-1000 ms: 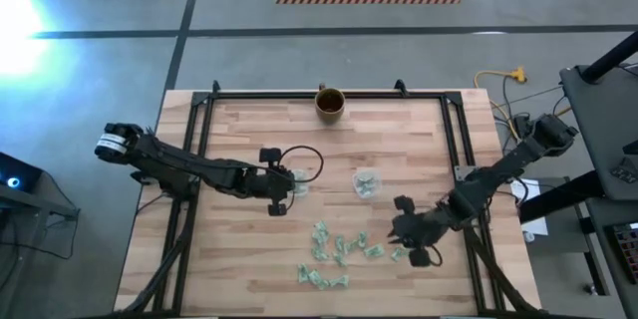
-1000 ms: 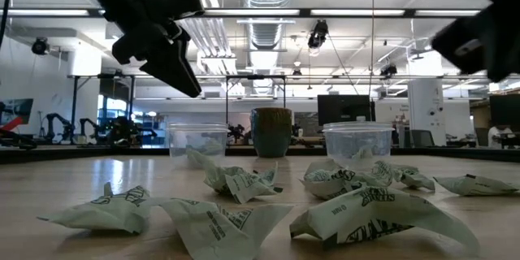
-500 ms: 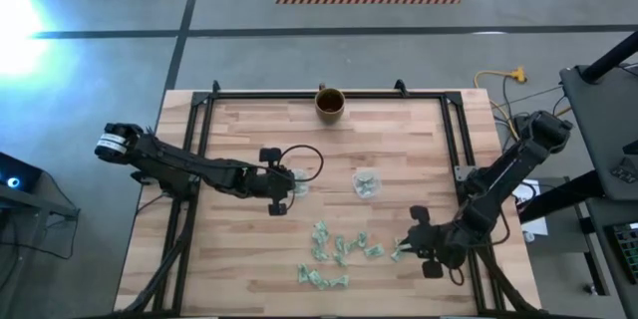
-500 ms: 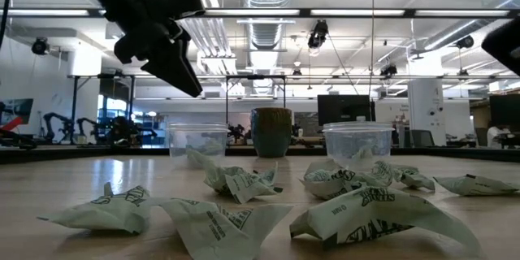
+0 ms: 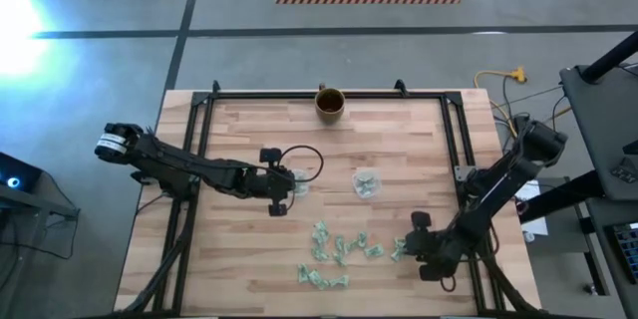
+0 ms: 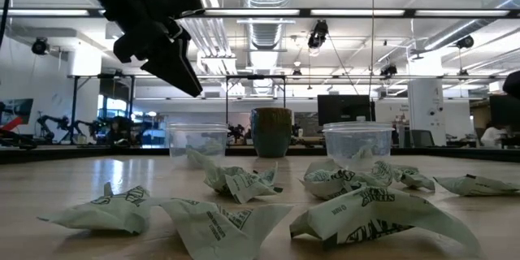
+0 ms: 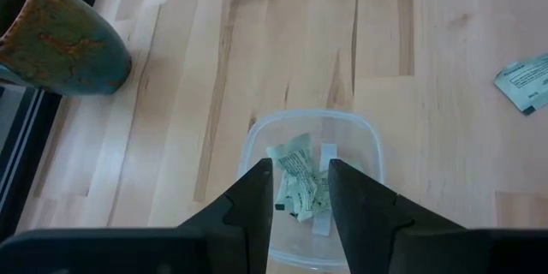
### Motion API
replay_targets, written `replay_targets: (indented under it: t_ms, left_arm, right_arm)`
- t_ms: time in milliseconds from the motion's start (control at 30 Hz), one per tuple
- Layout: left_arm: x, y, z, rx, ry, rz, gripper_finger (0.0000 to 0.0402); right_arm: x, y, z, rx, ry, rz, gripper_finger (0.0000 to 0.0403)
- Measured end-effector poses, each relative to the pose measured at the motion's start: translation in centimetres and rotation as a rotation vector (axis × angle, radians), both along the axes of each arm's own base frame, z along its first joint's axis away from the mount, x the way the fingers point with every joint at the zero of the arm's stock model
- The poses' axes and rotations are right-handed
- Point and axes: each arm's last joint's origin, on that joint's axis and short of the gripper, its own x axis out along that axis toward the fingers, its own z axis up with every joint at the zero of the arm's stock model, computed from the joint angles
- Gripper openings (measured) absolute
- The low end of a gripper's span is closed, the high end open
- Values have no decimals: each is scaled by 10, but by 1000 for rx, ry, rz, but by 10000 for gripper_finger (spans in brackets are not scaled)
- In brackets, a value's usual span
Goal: Pick and place Stevia / Truvia into bins
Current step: Put the white stevia packet into the right transparent container
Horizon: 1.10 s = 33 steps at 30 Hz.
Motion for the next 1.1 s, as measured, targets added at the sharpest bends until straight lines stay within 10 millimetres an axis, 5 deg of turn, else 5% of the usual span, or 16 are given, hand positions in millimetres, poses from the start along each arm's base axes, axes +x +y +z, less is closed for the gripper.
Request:
replay_targets:
  t_ms: [1100]
  left_arm:
    - [0, 0, 0, 2, 1, 2, 99]
  right_arm:
    - [2, 2, -12, -71, 25, -7, 68]
